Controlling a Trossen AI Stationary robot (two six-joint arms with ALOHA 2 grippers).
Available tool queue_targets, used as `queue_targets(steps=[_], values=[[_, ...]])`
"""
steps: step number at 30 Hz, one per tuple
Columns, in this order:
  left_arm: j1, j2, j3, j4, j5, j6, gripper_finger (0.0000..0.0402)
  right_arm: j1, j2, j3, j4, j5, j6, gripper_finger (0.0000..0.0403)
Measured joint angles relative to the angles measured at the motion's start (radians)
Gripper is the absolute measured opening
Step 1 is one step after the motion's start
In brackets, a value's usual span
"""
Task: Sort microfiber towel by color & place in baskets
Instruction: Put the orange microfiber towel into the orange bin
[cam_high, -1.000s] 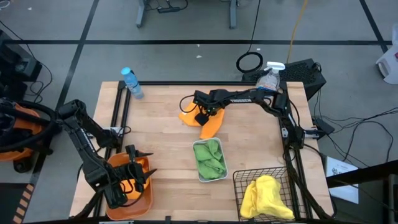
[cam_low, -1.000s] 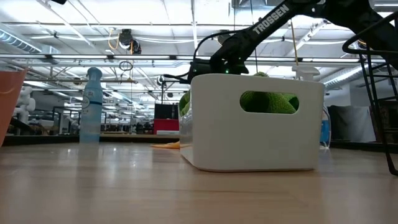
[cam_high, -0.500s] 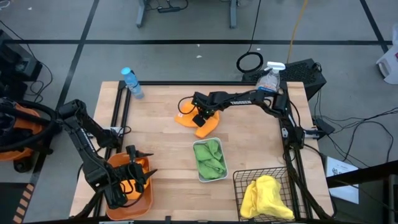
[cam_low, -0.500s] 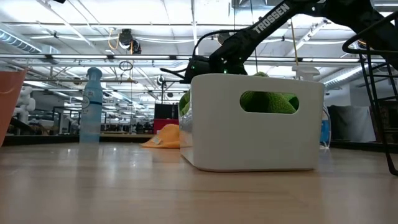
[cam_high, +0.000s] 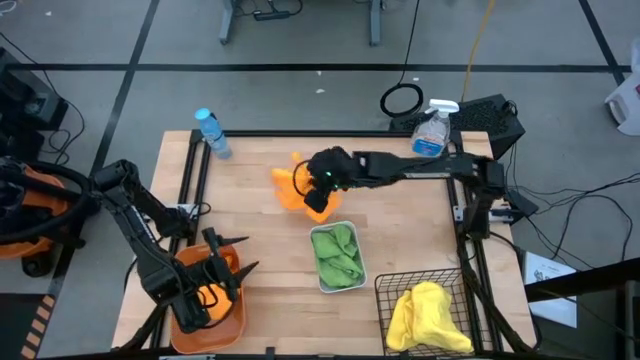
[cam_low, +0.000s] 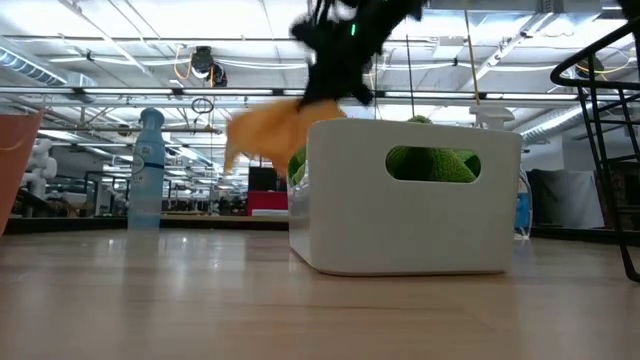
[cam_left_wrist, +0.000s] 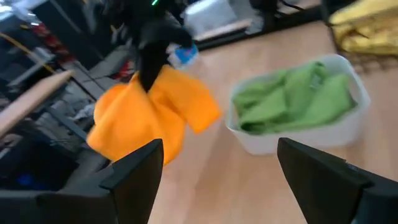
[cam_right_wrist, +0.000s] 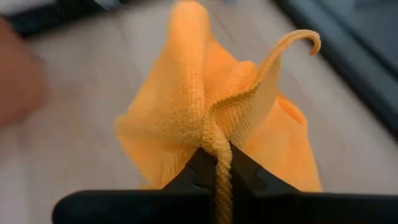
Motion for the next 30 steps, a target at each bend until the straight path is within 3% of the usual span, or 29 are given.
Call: queue_targets(steps=[5,9,14,19,25,30], values=[[0.065,0.0,0.0,0.075,-0.078,0.069,0.0319,0.135,-0.067,0.001,0.086,0.093,-0.058,0.0003],[0.109,0.0,0.011,0.252,-0.081,0.255,0.0319,0.263,-0.074,0.001,0.112,0.192,-0.127,0.0003],[0.119,0.0,0.013,0.548,-0.066,0.566,0.0319,0.403,-0.055,-0.036,0.135,0.447,-0.035,0.0003],[0.122,0.0,0.013,0.673,-0.074,0.649,0.0319,0.519,-0.06,-0.033,0.203,0.688,0.023,0.0003],[0.142,0.0,0.006,0.752,-0.133,0.684,0.0319,0.614,-0.059,-0.032,0.358,0.737,-0.114,0.0003],[0.136,0.0,0.005,0.984,-0.07,0.914,0.0319,0.662,-0.047,-0.032,0.442,0.737,-0.294,0.0003]])
